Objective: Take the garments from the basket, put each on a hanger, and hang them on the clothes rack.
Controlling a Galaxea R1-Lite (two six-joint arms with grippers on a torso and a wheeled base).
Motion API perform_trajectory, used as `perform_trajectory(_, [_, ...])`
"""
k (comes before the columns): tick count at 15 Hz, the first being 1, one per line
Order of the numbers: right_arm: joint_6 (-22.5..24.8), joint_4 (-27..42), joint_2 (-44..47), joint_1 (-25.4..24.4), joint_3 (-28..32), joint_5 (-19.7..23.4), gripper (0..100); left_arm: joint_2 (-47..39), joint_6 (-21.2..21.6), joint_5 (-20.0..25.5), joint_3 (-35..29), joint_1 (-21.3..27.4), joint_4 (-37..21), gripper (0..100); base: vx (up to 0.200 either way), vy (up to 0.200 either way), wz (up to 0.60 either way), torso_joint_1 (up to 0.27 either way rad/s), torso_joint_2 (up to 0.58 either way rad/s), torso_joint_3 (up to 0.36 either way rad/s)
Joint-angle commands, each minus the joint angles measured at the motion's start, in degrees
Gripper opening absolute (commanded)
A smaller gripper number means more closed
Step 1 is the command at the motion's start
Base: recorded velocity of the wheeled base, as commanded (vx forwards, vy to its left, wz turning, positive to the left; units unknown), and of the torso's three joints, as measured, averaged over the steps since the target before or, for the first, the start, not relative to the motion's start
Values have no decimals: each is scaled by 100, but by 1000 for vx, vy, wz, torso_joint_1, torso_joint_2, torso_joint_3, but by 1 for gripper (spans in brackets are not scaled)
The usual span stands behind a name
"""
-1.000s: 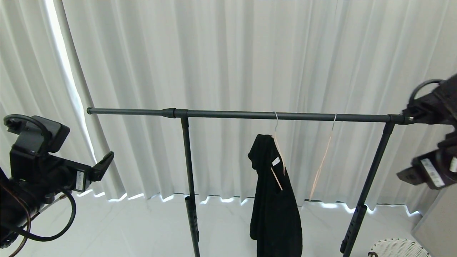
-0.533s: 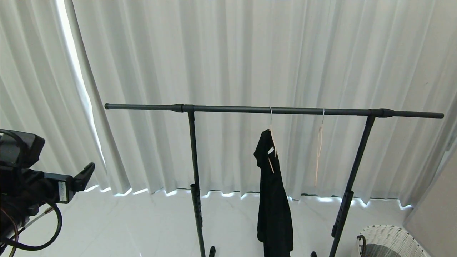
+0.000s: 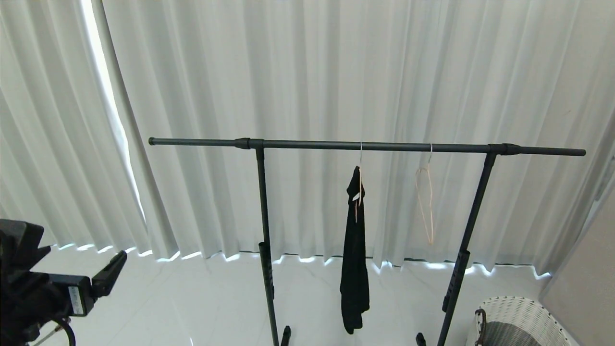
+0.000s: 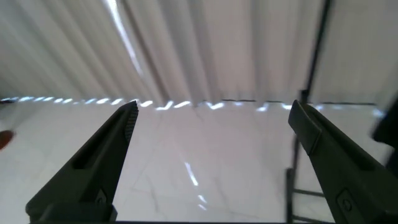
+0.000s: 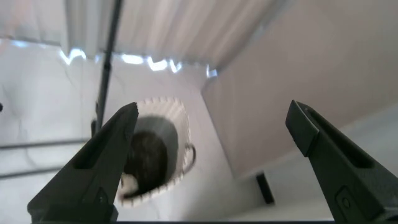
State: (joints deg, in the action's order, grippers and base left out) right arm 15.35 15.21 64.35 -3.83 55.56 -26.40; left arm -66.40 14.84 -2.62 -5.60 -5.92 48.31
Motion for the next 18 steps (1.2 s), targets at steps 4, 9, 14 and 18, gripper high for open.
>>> perform_trajectory(4, [680,-1688,42,-215,-1390,92,100,514,11,-37,489,443,-32,100,0,0,0,0,0,0])
perform_trajectory(9, [671,-1706,77,-215,-1390,92,100,198,160,-46,542,408,-32,100,0,0,0,-124,275,146])
perform_trajectory(14, [662,-1706,121,-215,-1408,92,100,-321,160,-643,533,408,-32,100,0,0,0,-237,526,290])
perform_trajectory(18, [671,-1706,156,-215,-1461,83,100,-338,160,-722,542,408,-32,100,0,0,0,-226,516,290])
